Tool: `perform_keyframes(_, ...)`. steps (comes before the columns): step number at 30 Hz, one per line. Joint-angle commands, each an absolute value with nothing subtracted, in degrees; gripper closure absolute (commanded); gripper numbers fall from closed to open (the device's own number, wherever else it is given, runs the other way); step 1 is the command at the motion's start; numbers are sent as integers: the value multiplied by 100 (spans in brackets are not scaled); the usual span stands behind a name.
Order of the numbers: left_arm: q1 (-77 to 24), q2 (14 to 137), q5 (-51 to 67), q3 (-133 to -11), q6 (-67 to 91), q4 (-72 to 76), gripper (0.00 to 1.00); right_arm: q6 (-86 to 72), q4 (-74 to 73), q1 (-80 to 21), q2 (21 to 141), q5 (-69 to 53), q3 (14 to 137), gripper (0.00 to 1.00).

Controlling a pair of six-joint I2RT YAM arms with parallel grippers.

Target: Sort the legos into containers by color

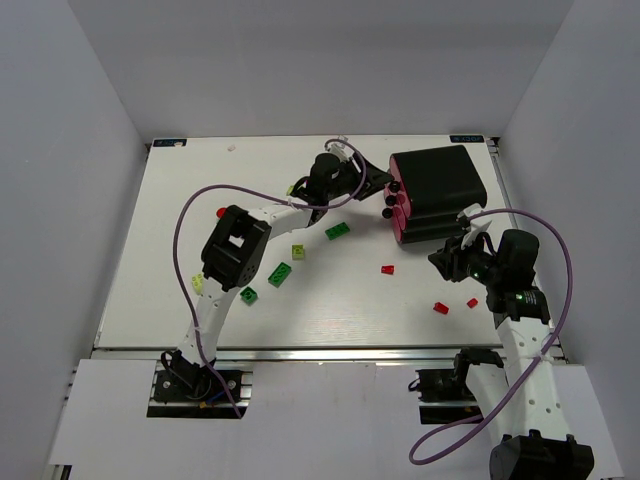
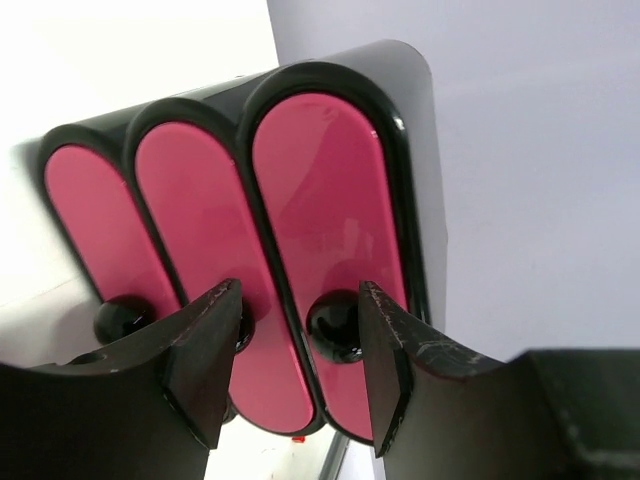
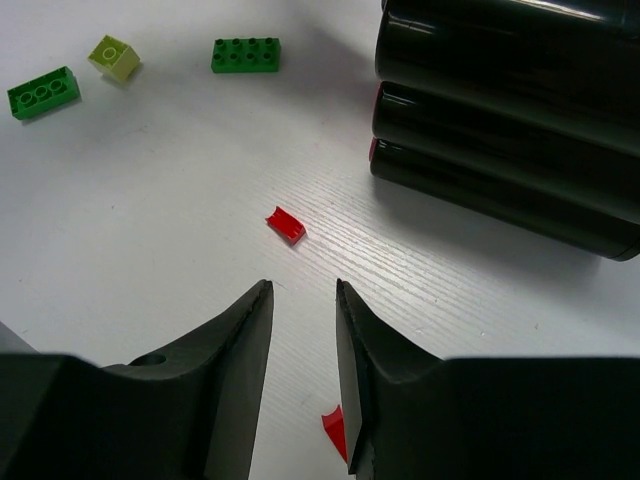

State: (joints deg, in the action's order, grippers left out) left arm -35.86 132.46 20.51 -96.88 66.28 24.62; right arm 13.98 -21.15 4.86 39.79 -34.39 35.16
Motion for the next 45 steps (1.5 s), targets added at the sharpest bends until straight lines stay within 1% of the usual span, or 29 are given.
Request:
perform_keyframes(1, -3674, 13192, 2276, -10019, 6697, 2628, 40, 1450, -2101, 492, 3929, -3542, 3718, 63)
perform_keyframes(9, -3727, 13333, 2399, -10072, 6864, 2847, 40, 1459, -2101, 492, 3937, -3542, 3700, 63)
perform_keyframes(17, -3779, 13439, 2452, -10046, 7066, 3006, 46, 1477, -2092, 492, 3955, -3533, 3700, 63)
perform_keyframes(22, -3779, 13438, 2487, -10002, 7119, 3058, 56, 1477, -2092, 492, 3955, -3533, 3691, 63)
perform_keyframes(24, -3779, 13421, 2479, -9984, 7119, 3041, 58, 1477, -2101, 492, 3964, -3533, 3691, 63)
perform_keyframes(25, -3779, 13412, 2470, -9976, 7119, 3041, 63, 1477, -2101, 492, 3955, -3533, 3691, 63)
perform_keyframes(29, -3779, 13263, 2452, -9748, 7119, 3067, 71, 1485, -2092, 501, 3955, -3516, 3683, 63)
perform_keyframes(37, -3472, 12473, 2382, -8843, 6900, 3155, 72, 1485, -2083, 483, 3981, -3524, 3665, 63)
perform_keyframes(45, -3235, 12103, 2417, -8332, 6803, 3190, 72, 1503, -2083, 510, 4025, -3533, 3647, 63)
